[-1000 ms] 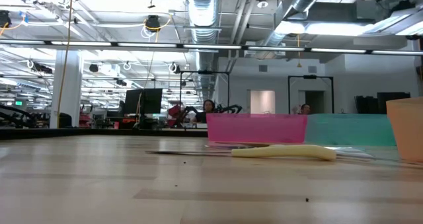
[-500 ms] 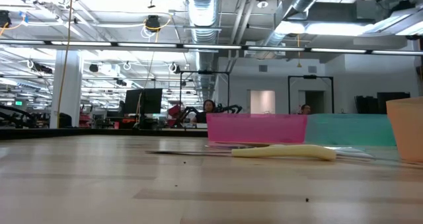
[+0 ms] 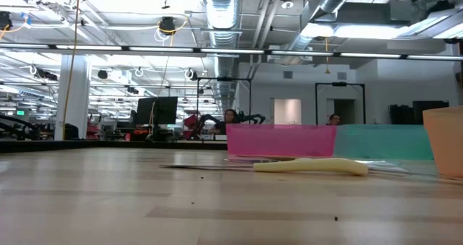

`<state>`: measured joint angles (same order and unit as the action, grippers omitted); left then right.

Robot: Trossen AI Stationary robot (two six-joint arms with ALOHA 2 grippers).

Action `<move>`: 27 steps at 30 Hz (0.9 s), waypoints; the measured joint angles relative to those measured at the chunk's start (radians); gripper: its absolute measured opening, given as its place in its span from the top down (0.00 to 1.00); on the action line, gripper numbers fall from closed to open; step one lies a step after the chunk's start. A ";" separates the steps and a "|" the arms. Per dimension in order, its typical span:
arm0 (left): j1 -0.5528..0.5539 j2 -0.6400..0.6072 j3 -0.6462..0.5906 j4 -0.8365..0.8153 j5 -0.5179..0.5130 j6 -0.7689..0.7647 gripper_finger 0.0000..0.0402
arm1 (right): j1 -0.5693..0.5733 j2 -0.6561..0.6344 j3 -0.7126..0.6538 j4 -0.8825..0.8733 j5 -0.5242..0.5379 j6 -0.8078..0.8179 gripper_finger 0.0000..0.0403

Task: Sort silverware by color (type)
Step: Put the golden knife into the red bin

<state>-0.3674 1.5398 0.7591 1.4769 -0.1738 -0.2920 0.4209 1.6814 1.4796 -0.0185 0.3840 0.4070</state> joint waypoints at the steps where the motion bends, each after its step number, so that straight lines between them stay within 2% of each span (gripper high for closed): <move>1: 0.000 0.000 0.001 -0.001 -0.007 0.004 1.00 | -0.004 0.000 0.000 0.008 -0.001 0.000 0.42; 4: 0.001 0.000 0.012 -0.018 -0.011 0.008 1.00 | -0.017 0.004 0.000 0.012 -0.055 0.001 0.42; 11: 0.001 0.000 0.015 -0.037 0.022 0.010 1.00 | -0.025 0.008 0.000 -0.031 -0.083 -0.069 0.42; 15: 0.004 0.000 0.015 -0.041 0.062 0.011 1.00 | -0.025 0.005 0.000 -0.027 -0.162 -0.127 0.42; 19: 0.008 0.000 0.015 -0.065 0.052 0.019 1.00 | -0.038 -0.008 0.000 0.006 -0.225 -0.128 0.42; 22: 0.010 0.000 0.015 -0.072 -0.006 -0.046 1.00 | -0.037 -0.021 0.000 -0.056 -0.229 -0.183 0.42; 27: 0.026 0.000 0.015 -0.070 -0.039 -0.286 1.00 | 0.001 -0.033 -0.002 -0.159 -0.229 -0.463 0.42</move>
<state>-0.3409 1.5394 0.7746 1.4069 -0.2131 -0.5776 0.4216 1.6479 1.4780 -0.1776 0.1550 -0.0561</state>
